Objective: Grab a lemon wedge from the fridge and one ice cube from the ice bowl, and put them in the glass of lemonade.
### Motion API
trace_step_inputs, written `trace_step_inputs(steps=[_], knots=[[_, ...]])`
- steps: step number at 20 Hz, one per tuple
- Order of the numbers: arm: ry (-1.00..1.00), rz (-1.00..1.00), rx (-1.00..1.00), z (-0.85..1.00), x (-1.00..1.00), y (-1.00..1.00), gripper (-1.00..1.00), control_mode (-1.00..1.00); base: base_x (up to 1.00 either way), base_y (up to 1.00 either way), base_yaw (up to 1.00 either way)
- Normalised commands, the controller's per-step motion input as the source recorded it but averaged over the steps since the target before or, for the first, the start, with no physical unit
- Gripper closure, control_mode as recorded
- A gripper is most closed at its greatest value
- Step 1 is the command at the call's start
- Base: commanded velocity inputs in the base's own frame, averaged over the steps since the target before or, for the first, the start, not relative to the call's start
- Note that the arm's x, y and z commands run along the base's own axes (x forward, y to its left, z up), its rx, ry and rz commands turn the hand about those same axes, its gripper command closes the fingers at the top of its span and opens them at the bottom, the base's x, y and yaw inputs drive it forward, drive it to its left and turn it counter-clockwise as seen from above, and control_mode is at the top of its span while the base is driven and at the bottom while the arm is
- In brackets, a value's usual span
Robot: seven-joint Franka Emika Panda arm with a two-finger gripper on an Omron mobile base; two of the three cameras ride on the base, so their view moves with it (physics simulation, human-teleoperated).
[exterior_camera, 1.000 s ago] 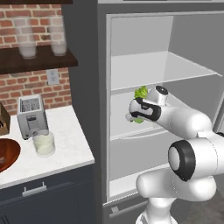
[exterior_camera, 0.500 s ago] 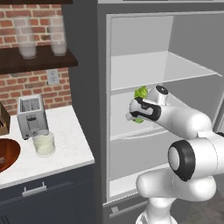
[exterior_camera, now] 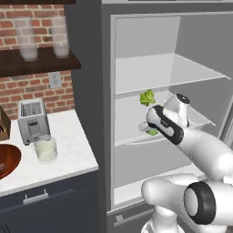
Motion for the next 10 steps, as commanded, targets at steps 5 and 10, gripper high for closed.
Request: trace_step_inputs(steps=[5, 10], knots=[[0.02, -0.07, 0.04, 0.44, -0.98, -0.13, 1.0, -1.0, 0.0, 0.0, 0.0], [0.27, -0.03, 0.0, 0.99, -0.6, -0.1, 1.0, -1.0, 0.0, 0.0, 0.0]])
